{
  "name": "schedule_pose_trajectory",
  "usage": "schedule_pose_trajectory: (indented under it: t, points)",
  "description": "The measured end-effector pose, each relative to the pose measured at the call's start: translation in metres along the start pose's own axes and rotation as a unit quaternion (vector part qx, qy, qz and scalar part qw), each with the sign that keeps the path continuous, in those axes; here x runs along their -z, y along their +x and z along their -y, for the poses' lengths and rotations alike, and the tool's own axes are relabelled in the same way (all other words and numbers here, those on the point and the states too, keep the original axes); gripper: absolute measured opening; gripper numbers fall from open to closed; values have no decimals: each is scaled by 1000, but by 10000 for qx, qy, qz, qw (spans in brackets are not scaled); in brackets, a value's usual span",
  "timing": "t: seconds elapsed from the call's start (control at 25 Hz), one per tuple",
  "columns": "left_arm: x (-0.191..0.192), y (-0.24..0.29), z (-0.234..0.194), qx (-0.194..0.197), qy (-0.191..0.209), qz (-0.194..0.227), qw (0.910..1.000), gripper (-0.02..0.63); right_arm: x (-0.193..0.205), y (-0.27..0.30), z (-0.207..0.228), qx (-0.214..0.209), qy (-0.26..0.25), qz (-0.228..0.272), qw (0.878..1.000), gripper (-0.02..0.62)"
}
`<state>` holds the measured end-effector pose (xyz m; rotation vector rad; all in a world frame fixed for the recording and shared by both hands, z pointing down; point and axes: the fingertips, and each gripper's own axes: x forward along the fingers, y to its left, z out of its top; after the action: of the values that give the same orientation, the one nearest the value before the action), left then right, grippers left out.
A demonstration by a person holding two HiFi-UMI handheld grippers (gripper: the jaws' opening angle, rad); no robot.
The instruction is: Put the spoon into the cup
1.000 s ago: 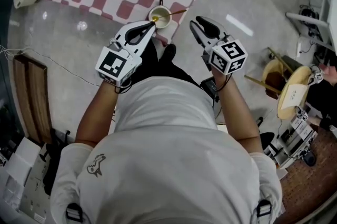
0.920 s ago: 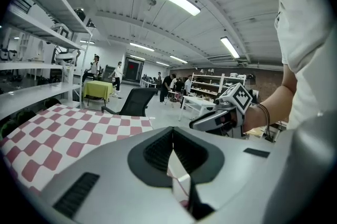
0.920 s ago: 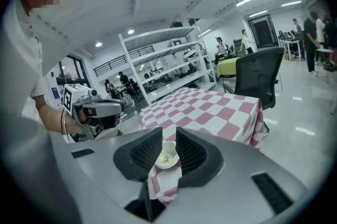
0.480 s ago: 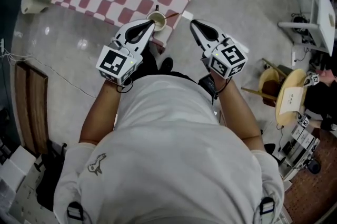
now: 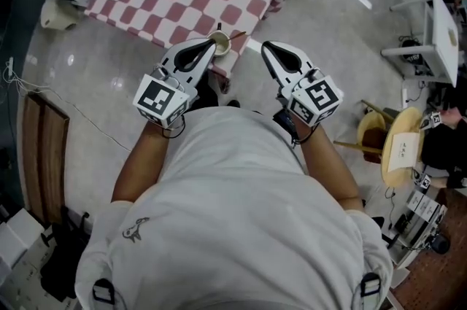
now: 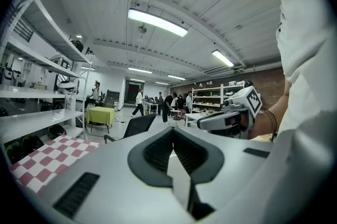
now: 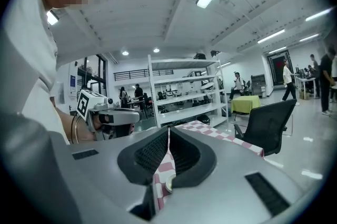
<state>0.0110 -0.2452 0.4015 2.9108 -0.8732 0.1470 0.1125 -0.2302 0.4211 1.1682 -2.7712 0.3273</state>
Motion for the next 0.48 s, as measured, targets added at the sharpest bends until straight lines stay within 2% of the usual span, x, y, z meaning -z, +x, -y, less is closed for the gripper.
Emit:
schedule_pose_trajectory:
  t: [0.48]
  points:
    - [-9,-5,3,-15,163,-9,9999,14,-11,-10,-6,56,6,177,9998,37]
